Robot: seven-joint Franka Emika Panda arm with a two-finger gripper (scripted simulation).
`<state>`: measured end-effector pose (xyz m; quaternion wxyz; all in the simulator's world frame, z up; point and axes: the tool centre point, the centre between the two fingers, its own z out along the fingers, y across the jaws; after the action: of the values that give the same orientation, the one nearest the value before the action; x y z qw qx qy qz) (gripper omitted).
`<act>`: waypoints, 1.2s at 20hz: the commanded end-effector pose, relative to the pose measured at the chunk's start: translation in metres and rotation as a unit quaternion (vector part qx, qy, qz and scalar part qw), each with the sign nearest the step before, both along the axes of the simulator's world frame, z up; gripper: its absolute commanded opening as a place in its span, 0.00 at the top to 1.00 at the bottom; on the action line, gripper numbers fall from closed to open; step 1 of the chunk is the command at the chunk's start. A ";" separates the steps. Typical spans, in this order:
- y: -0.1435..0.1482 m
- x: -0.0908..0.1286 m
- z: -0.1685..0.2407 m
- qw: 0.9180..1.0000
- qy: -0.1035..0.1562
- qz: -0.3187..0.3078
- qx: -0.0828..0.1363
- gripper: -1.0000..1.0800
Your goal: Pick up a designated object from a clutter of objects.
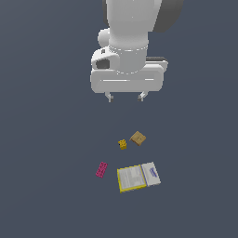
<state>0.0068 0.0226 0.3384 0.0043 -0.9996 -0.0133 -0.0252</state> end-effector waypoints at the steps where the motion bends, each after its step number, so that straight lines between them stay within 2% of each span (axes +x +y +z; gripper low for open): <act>1: 0.000 0.000 0.000 1.000 0.000 0.000 0.000 0.04; 10: 0.025 -0.005 0.005 1.000 -0.007 0.026 -0.007 0.04; 15: 0.025 -0.005 0.005 1.000 -0.007 0.026 -0.008 0.04; 24: 0.021 0.005 -0.033 0.999 -0.002 0.042 -0.009 0.04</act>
<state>0.0099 0.0450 0.3152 -0.0032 -0.9982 -0.0520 -0.0287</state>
